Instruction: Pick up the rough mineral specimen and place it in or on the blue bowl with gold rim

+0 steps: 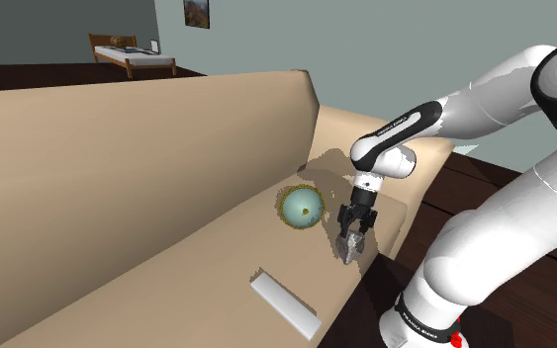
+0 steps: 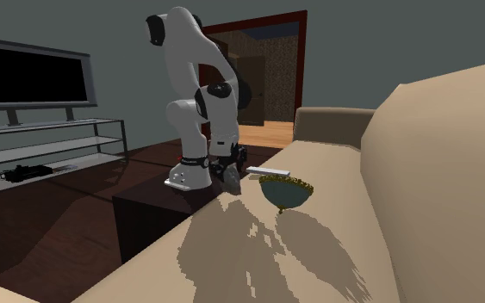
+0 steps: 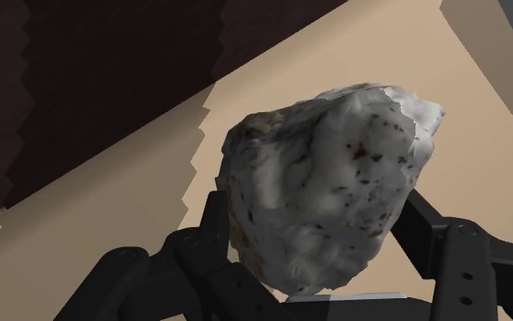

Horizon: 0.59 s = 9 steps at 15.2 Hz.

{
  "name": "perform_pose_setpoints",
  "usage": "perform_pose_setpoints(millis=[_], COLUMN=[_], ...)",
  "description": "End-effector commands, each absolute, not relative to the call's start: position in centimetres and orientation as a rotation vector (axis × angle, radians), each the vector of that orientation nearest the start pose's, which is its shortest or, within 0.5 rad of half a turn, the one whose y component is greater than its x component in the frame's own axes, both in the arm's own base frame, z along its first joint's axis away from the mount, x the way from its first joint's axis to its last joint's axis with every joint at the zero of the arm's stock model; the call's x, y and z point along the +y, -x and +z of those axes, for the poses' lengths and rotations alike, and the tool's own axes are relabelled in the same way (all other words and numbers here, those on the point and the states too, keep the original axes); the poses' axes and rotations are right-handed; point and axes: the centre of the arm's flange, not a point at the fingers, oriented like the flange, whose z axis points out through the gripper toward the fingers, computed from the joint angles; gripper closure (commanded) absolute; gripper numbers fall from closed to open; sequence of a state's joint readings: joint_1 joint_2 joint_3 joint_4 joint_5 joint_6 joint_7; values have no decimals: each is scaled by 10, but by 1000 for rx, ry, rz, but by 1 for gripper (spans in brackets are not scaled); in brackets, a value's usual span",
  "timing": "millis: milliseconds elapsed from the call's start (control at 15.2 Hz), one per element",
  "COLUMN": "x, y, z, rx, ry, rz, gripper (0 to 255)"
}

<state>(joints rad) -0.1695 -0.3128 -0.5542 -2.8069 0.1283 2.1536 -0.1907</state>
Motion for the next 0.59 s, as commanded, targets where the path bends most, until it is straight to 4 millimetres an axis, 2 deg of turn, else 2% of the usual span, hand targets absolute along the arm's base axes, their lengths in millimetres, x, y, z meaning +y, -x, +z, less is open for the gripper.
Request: perform_pose_setpoints(millis=[0,132,528], x=[-195,-195,-195], y=[-258,-258,-258], z=[260,259,291], rx=[767,767,767], ry=[2614,2614,2614], rz=[340,340,340], gripper=[255,255,255])
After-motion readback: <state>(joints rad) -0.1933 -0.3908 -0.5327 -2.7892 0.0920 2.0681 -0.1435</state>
